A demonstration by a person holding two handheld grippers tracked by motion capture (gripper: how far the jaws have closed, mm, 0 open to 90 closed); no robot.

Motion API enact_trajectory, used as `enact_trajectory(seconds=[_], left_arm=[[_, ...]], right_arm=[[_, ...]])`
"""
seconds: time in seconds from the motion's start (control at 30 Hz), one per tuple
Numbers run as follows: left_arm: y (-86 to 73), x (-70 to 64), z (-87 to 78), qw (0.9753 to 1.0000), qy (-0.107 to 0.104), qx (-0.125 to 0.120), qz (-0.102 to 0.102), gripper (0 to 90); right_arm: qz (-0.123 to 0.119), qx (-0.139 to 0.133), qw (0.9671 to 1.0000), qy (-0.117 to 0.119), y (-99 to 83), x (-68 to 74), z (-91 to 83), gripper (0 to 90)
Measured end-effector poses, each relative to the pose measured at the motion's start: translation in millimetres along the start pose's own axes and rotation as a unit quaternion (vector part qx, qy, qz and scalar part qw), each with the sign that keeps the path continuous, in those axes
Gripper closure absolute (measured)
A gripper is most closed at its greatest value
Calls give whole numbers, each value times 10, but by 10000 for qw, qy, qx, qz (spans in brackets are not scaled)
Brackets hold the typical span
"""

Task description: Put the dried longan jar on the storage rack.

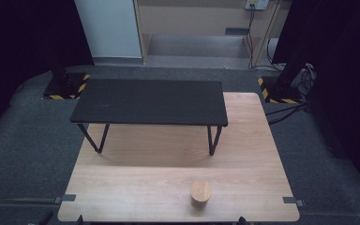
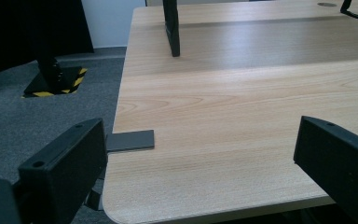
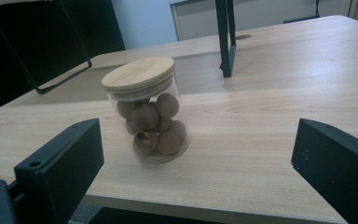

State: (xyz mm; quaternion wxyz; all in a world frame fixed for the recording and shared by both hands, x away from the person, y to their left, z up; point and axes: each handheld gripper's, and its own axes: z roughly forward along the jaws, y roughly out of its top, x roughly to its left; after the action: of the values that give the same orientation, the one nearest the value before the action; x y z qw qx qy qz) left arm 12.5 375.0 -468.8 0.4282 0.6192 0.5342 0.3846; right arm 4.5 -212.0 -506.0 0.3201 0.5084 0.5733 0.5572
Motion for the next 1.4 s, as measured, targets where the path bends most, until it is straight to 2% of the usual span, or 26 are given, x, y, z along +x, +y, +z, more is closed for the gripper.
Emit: enact_trajectory(seconds=[0.57,0.8,1.2,1.37,1.4], left_arm=[[-11,18,-1,10000,-37,-12,-11,12],[-10,14,4,10000,-90,-2,8,13],[-1,9,37,9999,-156,26,35,13],[2,13,48,9998,-180,18,45,12],[0,14,48,9998,-186,17,43,12]], right_arm=[[-132,-50,9999,-63,-16,101,33,20],[-189,-20,9998,-23,-41,181,121,12],[-296,16,9996,47,-100,341,387,7],[-409,-21,9992,-15,-122,447,531,5],[-455,-17,9989,-85,-126,492,587,5]])
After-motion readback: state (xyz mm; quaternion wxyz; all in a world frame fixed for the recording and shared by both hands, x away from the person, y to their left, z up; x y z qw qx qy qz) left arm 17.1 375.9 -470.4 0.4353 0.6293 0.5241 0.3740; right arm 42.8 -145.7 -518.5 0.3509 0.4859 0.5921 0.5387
